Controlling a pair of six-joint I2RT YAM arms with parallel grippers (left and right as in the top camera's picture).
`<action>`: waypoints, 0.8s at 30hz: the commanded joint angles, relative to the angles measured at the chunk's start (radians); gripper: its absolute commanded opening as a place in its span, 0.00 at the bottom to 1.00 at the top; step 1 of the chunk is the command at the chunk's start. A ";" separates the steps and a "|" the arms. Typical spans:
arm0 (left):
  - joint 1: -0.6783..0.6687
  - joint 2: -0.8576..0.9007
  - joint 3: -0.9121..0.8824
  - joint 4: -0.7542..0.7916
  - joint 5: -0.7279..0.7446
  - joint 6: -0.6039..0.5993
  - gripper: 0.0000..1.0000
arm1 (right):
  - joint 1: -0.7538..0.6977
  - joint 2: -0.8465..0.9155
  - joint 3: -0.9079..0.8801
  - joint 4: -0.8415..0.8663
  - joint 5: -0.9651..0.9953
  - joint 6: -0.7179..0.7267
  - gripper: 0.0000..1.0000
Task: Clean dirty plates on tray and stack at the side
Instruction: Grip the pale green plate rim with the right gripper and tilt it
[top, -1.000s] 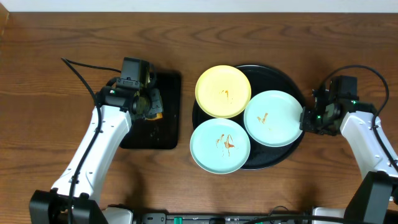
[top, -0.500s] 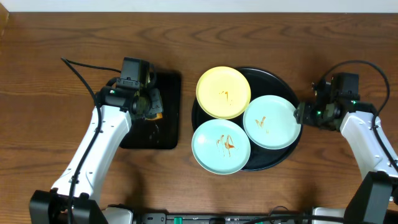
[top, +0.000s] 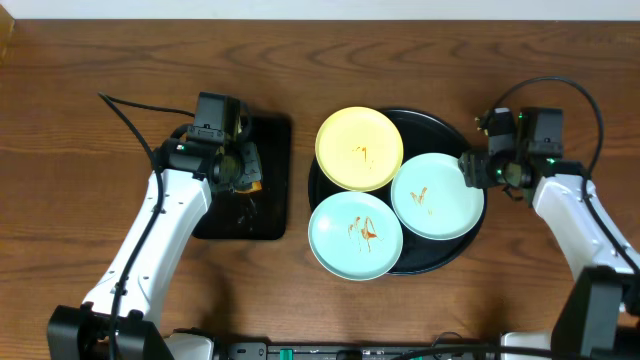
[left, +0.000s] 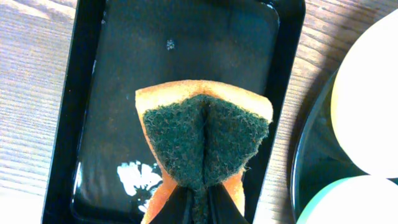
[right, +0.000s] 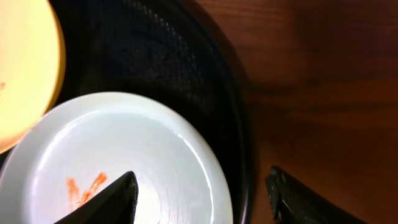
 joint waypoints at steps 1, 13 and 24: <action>-0.001 -0.005 0.014 0.001 0.006 -0.005 0.08 | 0.006 0.067 0.003 0.024 -0.003 -0.043 0.65; -0.001 -0.005 0.014 0.001 0.006 -0.005 0.08 | 0.006 0.193 0.003 0.025 -0.003 -0.043 0.56; -0.001 -0.005 0.014 -0.006 0.006 -0.005 0.08 | 0.005 0.146 0.013 -0.016 0.005 -0.039 0.62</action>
